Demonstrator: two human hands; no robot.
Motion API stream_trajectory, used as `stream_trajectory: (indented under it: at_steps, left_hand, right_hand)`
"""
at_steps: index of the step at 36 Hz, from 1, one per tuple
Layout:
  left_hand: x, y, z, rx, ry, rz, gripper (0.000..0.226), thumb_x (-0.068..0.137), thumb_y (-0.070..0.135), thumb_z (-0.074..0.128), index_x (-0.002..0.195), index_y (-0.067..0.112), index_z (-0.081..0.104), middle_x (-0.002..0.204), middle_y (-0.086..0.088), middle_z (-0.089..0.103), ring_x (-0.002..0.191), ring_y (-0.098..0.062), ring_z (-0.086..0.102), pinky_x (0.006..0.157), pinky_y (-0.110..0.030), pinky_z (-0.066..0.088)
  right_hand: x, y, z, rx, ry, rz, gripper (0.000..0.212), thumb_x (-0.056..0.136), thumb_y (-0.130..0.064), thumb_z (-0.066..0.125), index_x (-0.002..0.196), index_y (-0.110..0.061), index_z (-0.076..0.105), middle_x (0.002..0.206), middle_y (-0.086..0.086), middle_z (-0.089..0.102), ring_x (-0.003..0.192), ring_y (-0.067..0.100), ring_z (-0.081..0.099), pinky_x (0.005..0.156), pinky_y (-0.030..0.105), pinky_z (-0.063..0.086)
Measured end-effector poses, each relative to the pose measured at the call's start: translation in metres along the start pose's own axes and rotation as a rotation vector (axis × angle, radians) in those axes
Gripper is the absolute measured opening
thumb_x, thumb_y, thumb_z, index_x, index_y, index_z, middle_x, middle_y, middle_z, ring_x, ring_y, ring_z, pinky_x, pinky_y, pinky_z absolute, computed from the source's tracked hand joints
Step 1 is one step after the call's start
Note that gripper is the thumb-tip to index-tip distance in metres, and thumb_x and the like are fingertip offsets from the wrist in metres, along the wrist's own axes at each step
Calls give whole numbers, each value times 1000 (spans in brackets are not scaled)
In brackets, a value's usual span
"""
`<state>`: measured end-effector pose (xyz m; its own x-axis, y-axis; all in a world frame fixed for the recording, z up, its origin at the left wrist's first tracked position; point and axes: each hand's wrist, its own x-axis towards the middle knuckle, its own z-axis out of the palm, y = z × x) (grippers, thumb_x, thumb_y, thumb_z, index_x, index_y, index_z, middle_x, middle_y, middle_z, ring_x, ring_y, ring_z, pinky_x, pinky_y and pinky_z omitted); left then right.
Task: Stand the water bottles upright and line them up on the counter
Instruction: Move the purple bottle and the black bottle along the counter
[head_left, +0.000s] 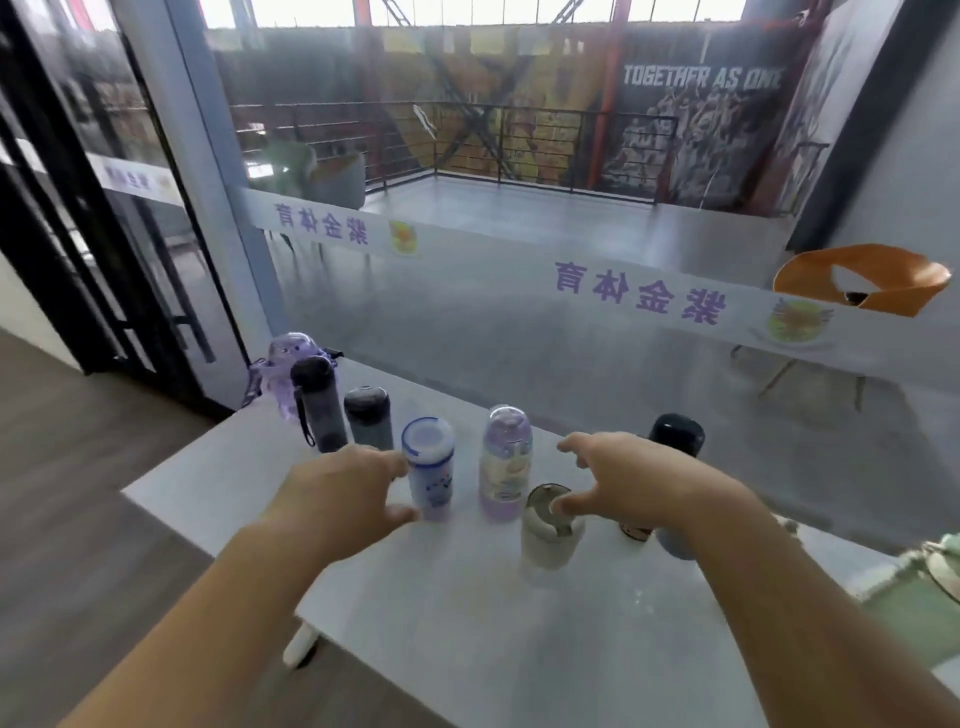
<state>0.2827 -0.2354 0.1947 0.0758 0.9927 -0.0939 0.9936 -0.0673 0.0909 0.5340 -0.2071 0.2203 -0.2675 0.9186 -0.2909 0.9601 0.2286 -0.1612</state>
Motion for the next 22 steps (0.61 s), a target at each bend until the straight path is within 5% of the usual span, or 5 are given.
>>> stream_trajectory:
  at_steps: [22]
  left_hand:
    - [153, -198, -4, -63, -19, -271, 42, 82, 57, 54, 118, 36, 50, 112, 14, 60, 104, -11, 55, 81, -28, 46]
  right_hand:
    - [232, -117, -33, -2, -2, -288, 71, 86, -55, 57, 145, -29, 28, 141, -5, 46, 126, 18, 46, 101, 36, 41]
